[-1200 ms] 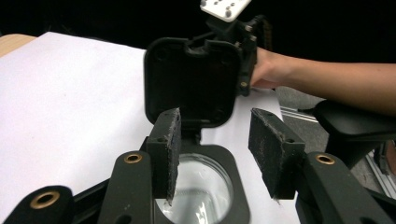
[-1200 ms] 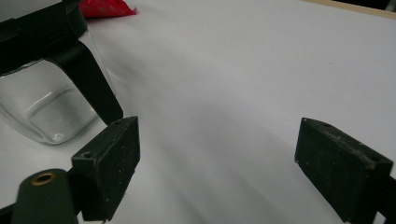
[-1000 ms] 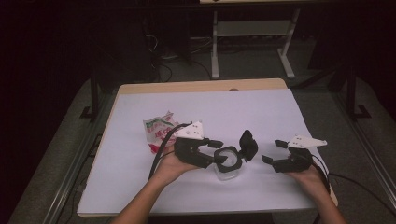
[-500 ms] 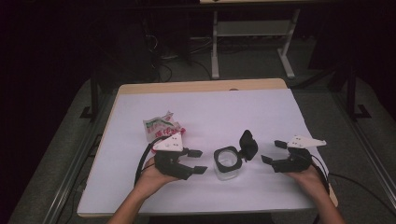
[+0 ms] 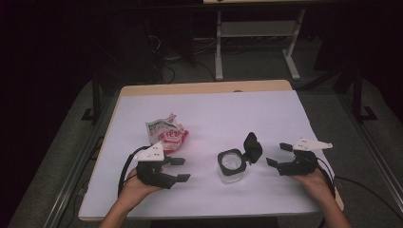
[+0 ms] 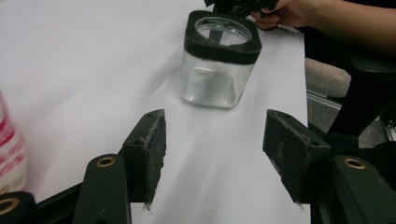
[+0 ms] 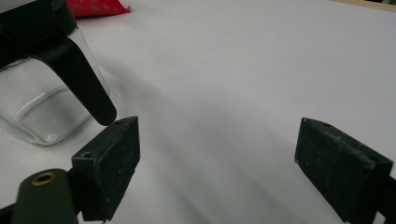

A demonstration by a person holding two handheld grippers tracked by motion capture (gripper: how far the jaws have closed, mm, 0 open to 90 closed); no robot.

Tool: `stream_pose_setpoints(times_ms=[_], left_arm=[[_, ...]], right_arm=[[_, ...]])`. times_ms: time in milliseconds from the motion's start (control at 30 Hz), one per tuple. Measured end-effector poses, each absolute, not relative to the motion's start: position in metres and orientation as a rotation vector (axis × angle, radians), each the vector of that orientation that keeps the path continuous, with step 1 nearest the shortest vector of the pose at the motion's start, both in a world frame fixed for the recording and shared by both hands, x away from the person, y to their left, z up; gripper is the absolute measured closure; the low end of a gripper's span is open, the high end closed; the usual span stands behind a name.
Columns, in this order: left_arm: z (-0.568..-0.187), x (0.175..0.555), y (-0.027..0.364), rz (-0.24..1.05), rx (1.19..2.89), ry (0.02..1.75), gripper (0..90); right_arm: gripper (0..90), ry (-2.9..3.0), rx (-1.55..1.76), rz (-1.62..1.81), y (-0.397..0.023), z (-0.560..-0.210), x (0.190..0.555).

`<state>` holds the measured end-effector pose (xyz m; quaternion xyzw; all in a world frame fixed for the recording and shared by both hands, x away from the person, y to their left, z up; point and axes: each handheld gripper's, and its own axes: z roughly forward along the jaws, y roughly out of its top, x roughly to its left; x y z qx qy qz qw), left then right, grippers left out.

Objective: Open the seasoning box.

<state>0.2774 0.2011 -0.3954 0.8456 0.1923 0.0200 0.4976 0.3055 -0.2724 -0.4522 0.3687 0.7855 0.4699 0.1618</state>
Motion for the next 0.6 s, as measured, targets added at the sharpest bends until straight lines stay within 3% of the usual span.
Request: stream_pose_setpoints(times_ms=[600], left_arm=[[-0.405,0.279,0.263,0.168,2.044,0.594,25.8]], right_arm=[[13.6,2.222,1.063,1.354,-0.276,-0.452,0.305]])
